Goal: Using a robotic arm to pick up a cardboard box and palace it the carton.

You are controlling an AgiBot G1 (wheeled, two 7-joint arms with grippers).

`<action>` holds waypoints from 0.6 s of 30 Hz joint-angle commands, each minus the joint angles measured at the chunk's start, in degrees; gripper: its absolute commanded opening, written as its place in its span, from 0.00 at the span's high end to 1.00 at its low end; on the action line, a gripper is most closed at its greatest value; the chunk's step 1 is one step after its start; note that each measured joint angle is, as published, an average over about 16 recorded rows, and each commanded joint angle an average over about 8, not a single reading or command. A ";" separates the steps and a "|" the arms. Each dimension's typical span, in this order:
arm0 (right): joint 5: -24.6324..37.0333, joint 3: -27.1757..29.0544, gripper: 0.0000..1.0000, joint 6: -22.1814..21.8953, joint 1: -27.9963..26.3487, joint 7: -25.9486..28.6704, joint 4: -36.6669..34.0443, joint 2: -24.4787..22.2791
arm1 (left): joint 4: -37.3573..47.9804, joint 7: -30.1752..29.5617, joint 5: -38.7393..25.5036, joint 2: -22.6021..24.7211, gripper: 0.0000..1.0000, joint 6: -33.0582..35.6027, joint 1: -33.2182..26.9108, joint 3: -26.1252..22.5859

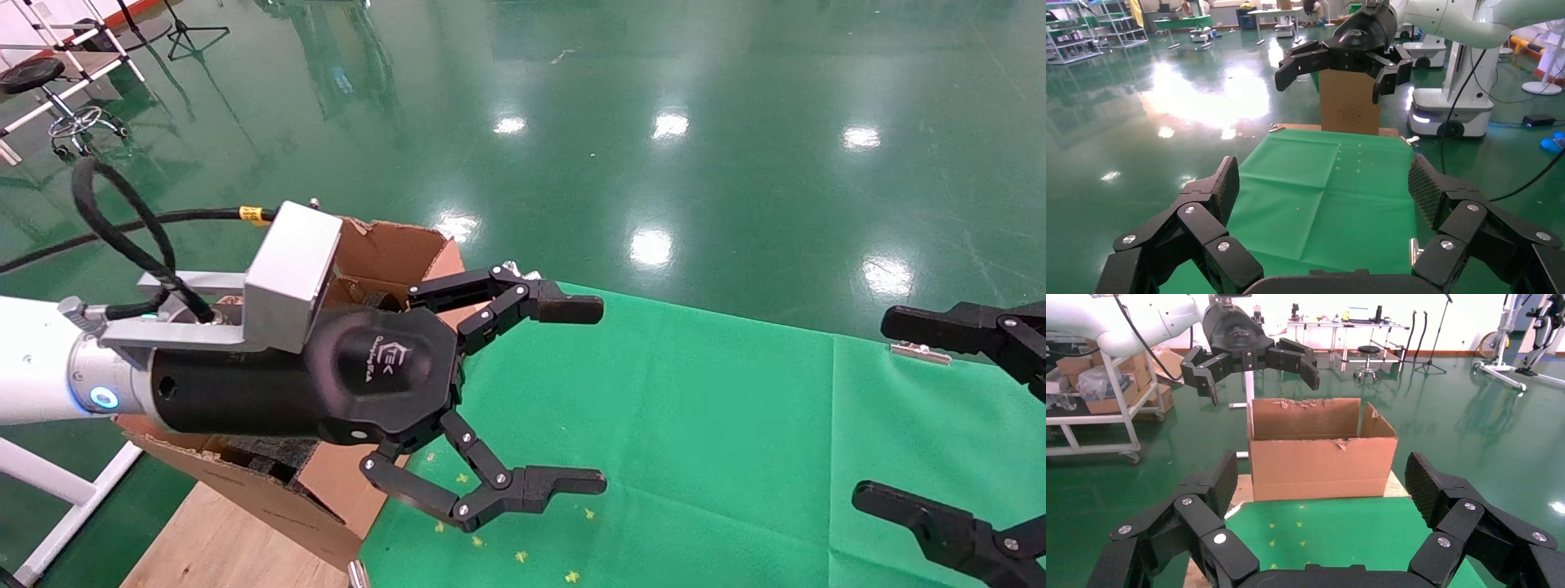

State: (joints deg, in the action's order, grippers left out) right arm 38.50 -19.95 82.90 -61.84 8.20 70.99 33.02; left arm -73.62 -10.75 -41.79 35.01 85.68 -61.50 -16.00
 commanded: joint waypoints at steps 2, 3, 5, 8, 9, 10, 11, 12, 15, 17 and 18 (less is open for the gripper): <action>0.00 0.00 0.00 0.00 0.00 0.00 0.00 0.00 | 0.01 0.00 -0.01 0.00 0.00 -0.01 -0.01 -0.01; 0.00 0.00 0.00 0.00 0.00 0.00 0.00 0.00 | 0.01 0.00 -0.02 0.00 0.00 -0.01 -0.01 -0.02; 0.00 0.00 0.00 0.00 0.00 0.00 0.00 0.00 | 0.02 0.00 -0.03 0.00 0.00 -0.01 -0.02 -0.02; 0.00 0.00 0.00 0.00 0.00 0.00 0.00 0.00 | 0.04 0.00 -0.04 0.00 0.00 -0.01 -0.03 -0.02; 0.00 0.00 0.00 0.00 0.00 0.00 0.00 0.00 | 0.04 0.00 -0.04 0.00 0.00 -0.01 -0.03 -0.02; 0.00 0.00 0.00 0.00 0.00 0.00 0.00 0.00 | 0.04 0.00 -0.05 0.00 0.00 -0.01 -0.04 -0.02; 0.00 0.00 0.00 0.00 0.00 0.00 0.00 0.00 | 0.05 0.00 -0.05 0.00 0.00 -0.01 -0.04 -0.02; 0.00 0.00 0.00 0.00 0.00 0.00 0.00 0.00 | 0.05 0.00 -0.05 0.00 0.00 -0.01 -0.04 -0.02; 0.00 0.00 0.00 0.00 0.00 0.00 0.00 0.00 | 0.06 0.00 -0.07 0.00 0.00 -0.01 -0.05 -0.02; 0.01 0.00 0.00 0.00 0.00 0.00 0.00 0.00 | 0.07 0.00 -0.07 0.00 0.00 -0.02 -0.06 -0.02; 0.01 0.00 0.00 0.00 0.00 0.00 0.00 0.00 | 0.07 0.00 -0.08 0.00 0.00 -0.02 -0.06 -0.02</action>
State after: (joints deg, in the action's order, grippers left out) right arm 38.50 -19.95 82.90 -61.84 8.20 70.99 33.02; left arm -73.56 -10.75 -41.86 35.01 85.67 -61.56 -16.02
